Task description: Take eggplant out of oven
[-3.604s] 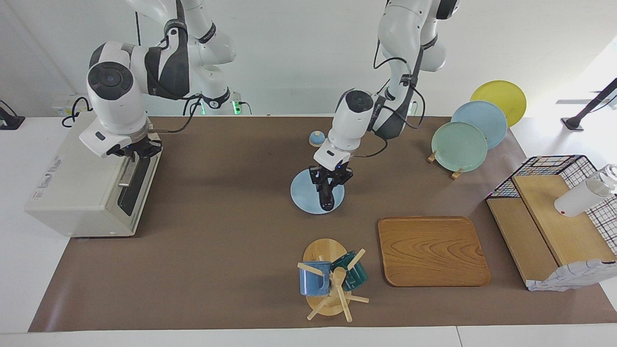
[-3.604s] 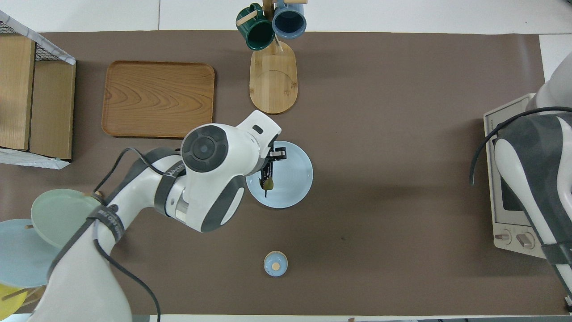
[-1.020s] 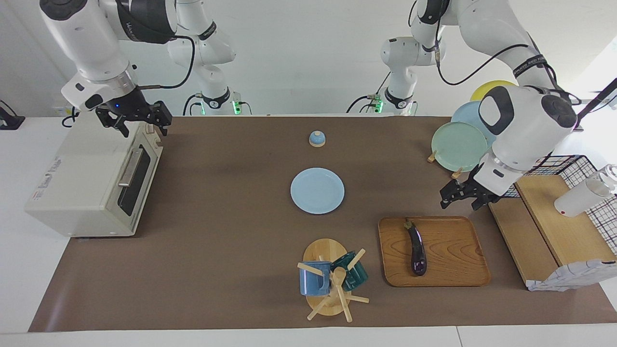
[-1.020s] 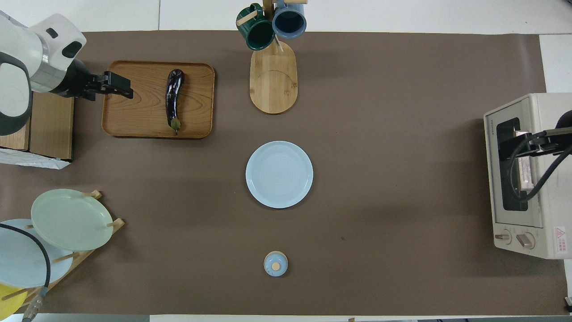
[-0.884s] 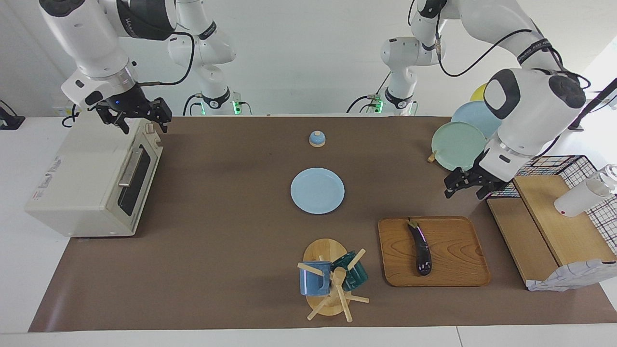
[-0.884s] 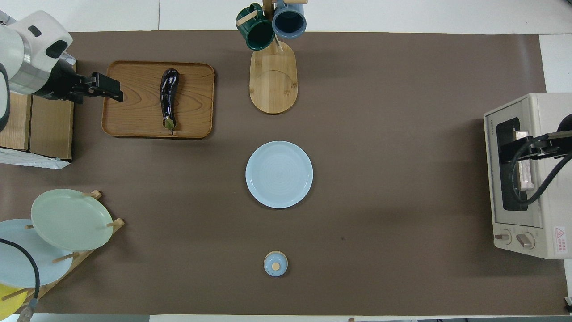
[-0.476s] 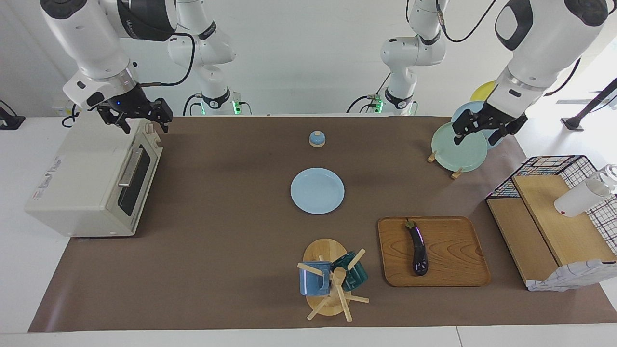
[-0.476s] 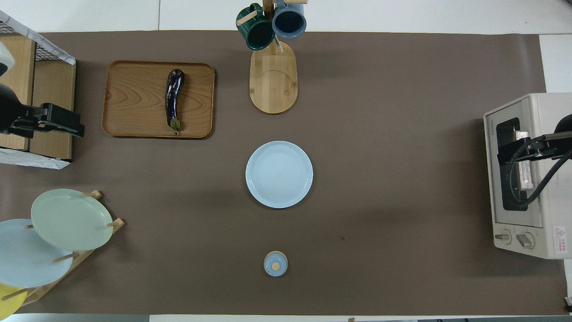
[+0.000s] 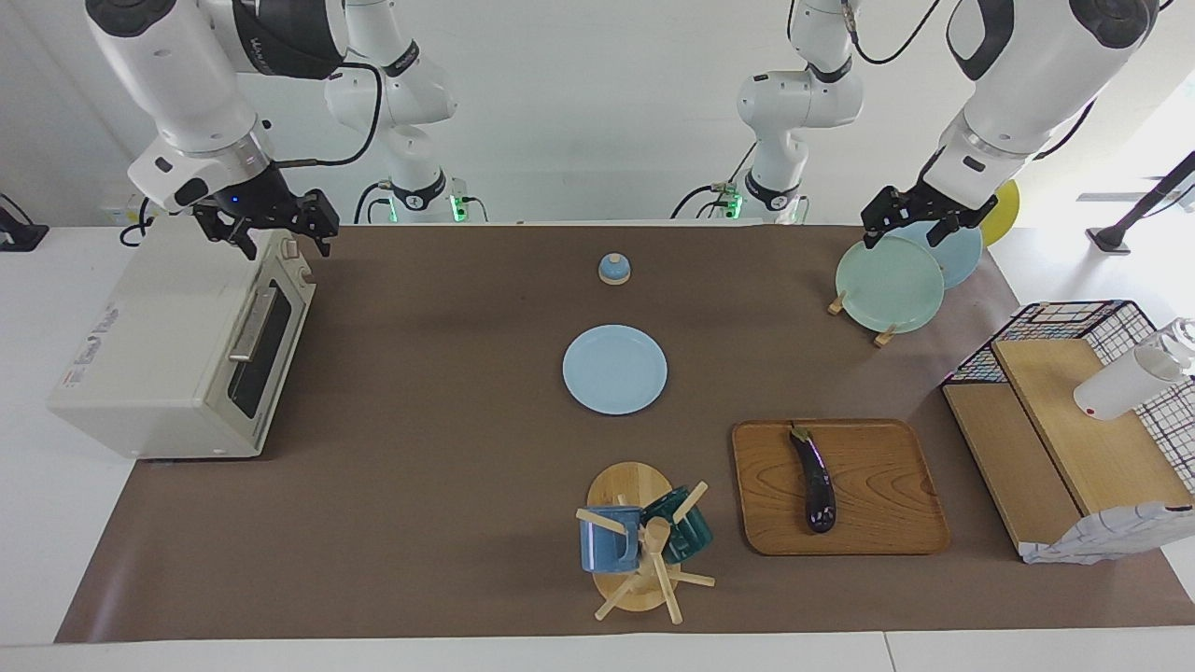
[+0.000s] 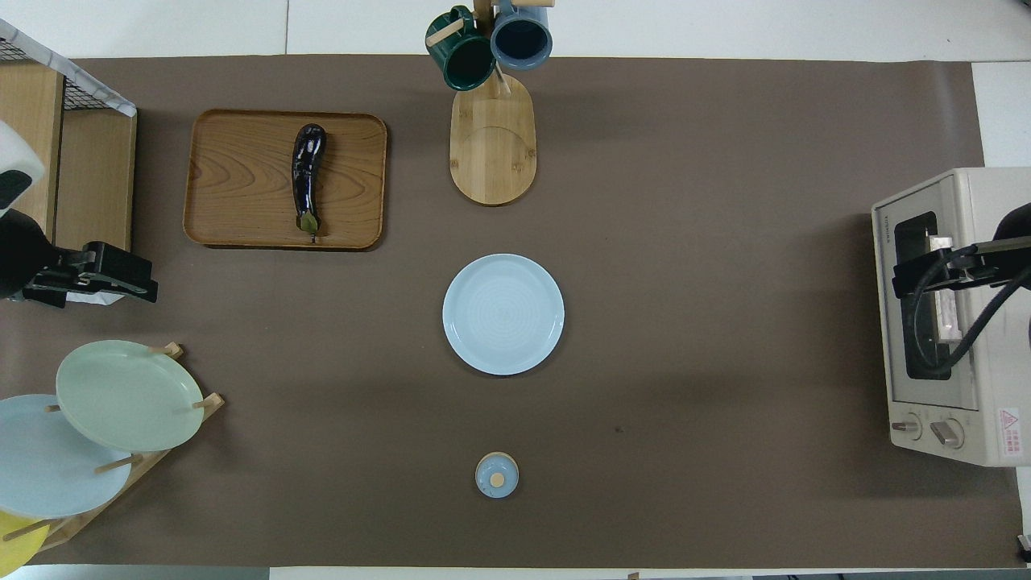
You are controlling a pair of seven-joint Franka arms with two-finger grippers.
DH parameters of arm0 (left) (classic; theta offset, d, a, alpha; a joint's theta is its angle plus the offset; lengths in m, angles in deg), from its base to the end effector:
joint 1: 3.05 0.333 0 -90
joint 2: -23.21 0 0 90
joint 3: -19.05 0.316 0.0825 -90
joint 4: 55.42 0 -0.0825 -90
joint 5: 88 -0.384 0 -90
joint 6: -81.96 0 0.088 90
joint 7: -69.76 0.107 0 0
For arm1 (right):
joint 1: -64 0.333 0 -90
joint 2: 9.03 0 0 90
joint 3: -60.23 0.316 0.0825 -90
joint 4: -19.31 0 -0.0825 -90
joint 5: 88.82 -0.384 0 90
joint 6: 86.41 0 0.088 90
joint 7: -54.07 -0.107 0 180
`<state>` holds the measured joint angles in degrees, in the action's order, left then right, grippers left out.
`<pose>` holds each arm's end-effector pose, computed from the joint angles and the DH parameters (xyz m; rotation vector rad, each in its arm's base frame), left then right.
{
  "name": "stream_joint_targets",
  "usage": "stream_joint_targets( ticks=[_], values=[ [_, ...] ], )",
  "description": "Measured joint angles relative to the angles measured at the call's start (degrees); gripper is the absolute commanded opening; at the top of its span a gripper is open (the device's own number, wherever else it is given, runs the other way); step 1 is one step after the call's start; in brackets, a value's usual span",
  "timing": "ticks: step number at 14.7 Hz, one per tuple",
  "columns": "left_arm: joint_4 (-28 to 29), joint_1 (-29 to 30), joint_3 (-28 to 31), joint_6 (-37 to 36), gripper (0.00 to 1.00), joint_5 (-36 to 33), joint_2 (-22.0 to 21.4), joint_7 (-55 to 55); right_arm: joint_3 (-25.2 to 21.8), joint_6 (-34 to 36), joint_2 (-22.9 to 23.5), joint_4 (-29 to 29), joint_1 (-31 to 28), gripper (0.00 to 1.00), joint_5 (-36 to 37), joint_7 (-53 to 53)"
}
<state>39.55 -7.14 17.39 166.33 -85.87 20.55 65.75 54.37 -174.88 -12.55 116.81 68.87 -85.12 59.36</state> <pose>0.5240 -0.0574 0.6014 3.1095 -0.0487 -0.2198 0.5289 -0.0177 0.5942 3.0825 0.1186 -0.1536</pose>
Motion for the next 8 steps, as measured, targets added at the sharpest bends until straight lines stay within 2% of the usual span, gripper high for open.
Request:
stream_joint_targets(
  ticks=[8],
  values=[
    [-0.1,0.0,-0.3,2.7,1.0,0.0,-0.3,0.0,0.0,0.0,0.0,0.0,0.0,1.0,0.0,0.0]
  ],
)
